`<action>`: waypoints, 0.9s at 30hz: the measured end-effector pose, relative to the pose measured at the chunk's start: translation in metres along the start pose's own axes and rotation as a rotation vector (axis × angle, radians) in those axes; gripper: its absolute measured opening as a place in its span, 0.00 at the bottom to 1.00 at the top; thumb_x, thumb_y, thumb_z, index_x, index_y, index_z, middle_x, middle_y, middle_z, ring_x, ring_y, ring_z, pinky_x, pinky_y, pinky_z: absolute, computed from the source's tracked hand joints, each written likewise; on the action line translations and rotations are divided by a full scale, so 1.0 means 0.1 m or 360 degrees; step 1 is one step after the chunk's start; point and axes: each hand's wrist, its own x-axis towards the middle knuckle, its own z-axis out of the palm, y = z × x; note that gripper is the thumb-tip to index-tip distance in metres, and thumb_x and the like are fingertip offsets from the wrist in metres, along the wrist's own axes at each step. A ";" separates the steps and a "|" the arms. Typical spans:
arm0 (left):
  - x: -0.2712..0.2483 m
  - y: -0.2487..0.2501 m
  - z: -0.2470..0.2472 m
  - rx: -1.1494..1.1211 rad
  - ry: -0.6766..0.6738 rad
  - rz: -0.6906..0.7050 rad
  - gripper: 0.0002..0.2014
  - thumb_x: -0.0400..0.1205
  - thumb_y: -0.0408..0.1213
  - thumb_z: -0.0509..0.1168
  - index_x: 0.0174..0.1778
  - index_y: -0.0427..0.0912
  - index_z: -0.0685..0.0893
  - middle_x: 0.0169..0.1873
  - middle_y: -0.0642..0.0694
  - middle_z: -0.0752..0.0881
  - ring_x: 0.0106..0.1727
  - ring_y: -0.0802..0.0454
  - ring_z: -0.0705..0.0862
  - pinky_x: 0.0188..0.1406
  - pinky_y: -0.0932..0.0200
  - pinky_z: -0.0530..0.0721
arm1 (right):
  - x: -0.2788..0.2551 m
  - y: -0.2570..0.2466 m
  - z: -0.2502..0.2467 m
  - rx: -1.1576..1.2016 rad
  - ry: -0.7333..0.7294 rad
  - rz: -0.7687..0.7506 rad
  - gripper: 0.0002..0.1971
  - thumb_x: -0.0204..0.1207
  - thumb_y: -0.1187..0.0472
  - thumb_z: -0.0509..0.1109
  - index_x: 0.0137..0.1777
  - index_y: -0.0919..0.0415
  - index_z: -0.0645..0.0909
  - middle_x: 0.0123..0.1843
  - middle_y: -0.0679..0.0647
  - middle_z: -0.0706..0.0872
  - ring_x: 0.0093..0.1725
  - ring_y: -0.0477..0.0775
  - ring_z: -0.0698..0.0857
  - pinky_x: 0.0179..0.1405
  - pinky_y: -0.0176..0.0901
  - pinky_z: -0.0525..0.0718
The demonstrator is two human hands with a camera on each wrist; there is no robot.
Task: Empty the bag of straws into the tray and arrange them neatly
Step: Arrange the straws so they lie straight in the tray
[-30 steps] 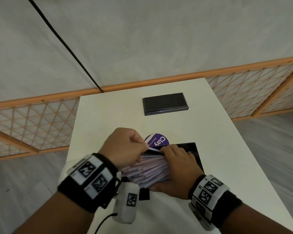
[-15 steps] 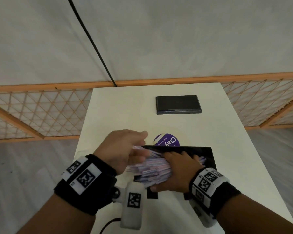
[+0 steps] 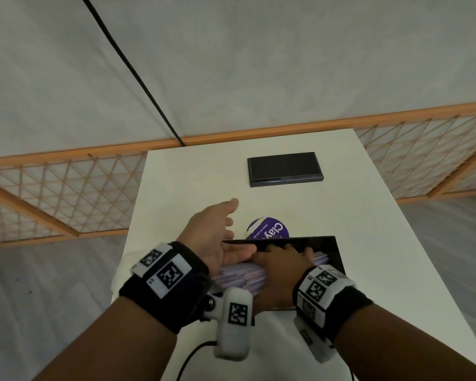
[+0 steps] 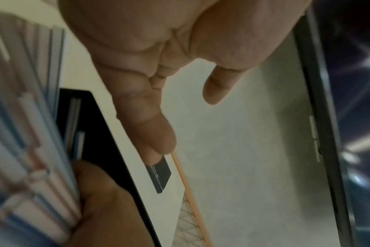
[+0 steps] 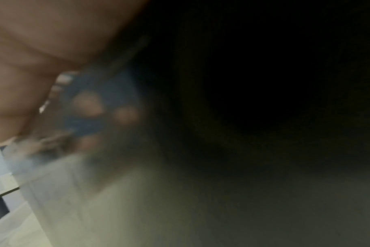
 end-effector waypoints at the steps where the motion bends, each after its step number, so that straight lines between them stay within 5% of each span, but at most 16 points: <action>1: 0.00 -0.01 0.00 -0.0040 -0.0026 -0.0053 0.25 0.85 0.50 0.69 0.67 0.34 0.75 0.64 0.30 0.76 0.44 0.31 0.89 0.20 0.54 0.88 | 0.00 0.01 0.01 -0.0008 0.0008 -0.0014 0.50 0.46 0.19 0.72 0.72 0.27 0.60 0.73 0.48 0.75 0.76 0.67 0.70 0.71 0.82 0.55; 5: 0.05 -0.07 0.02 -0.0044 -0.0086 -0.0166 0.25 0.83 0.47 0.72 0.66 0.32 0.75 0.61 0.29 0.78 0.45 0.32 0.89 0.21 0.54 0.88 | -0.02 0.03 0.02 -0.0031 0.0007 -0.0028 0.50 0.46 0.21 0.74 0.72 0.29 0.63 0.72 0.46 0.75 0.75 0.64 0.70 0.72 0.83 0.55; 10: 0.15 -0.18 0.08 -0.0107 -0.0185 -0.0306 0.19 0.80 0.38 0.73 0.61 0.31 0.77 0.69 0.28 0.79 0.55 0.30 0.88 0.18 0.57 0.87 | -0.02 0.03 0.02 -0.0047 -0.0062 -0.0023 0.54 0.50 0.23 0.77 0.78 0.28 0.59 0.77 0.48 0.71 0.79 0.66 0.65 0.74 0.83 0.53; 13: 0.25 -0.21 0.14 -0.0238 -0.0124 -0.0268 0.17 0.78 0.33 0.74 0.59 0.31 0.78 0.59 0.32 0.81 0.57 0.31 0.89 0.18 0.57 0.87 | -0.01 0.03 0.03 -0.0044 -0.0050 -0.0018 0.54 0.54 0.27 0.79 0.81 0.34 0.59 0.79 0.49 0.68 0.79 0.67 0.66 0.75 0.83 0.56; 17: 0.37 -0.23 0.17 -0.0267 -0.0083 -0.0246 0.16 0.78 0.32 0.72 0.57 0.27 0.81 0.46 0.33 0.83 0.49 0.35 0.89 0.43 0.51 0.93 | -0.03 0.04 0.03 -0.0053 -0.0046 -0.0035 0.53 0.57 0.31 0.80 0.82 0.35 0.57 0.79 0.50 0.68 0.78 0.67 0.67 0.74 0.81 0.59; 19: 0.39 -0.25 0.16 -0.0243 -0.0126 -0.0255 0.12 0.79 0.32 0.71 0.52 0.26 0.82 0.43 0.33 0.83 0.46 0.39 0.86 0.45 0.52 0.91 | -0.04 0.05 0.04 -0.0059 -0.0043 -0.0046 0.55 0.55 0.30 0.81 0.82 0.34 0.56 0.78 0.50 0.68 0.77 0.66 0.68 0.74 0.80 0.60; 25: 0.41 -0.27 0.19 -0.0016 -0.0168 -0.0088 0.15 0.79 0.30 0.70 0.61 0.31 0.84 0.54 0.36 0.84 0.54 0.41 0.84 0.36 0.57 0.86 | -0.05 0.06 0.07 -0.0087 0.0007 -0.0018 0.50 0.57 0.30 0.80 0.79 0.39 0.63 0.75 0.50 0.70 0.75 0.65 0.69 0.75 0.78 0.61; 27: 0.40 -0.26 0.22 0.0046 -0.0160 -0.0051 0.11 0.78 0.29 0.71 0.55 0.34 0.85 0.56 0.36 0.84 0.57 0.41 0.84 0.38 0.56 0.86 | -0.05 0.06 0.08 -0.0063 -0.0004 -0.0007 0.50 0.58 0.30 0.79 0.80 0.40 0.62 0.75 0.51 0.70 0.76 0.64 0.69 0.76 0.78 0.61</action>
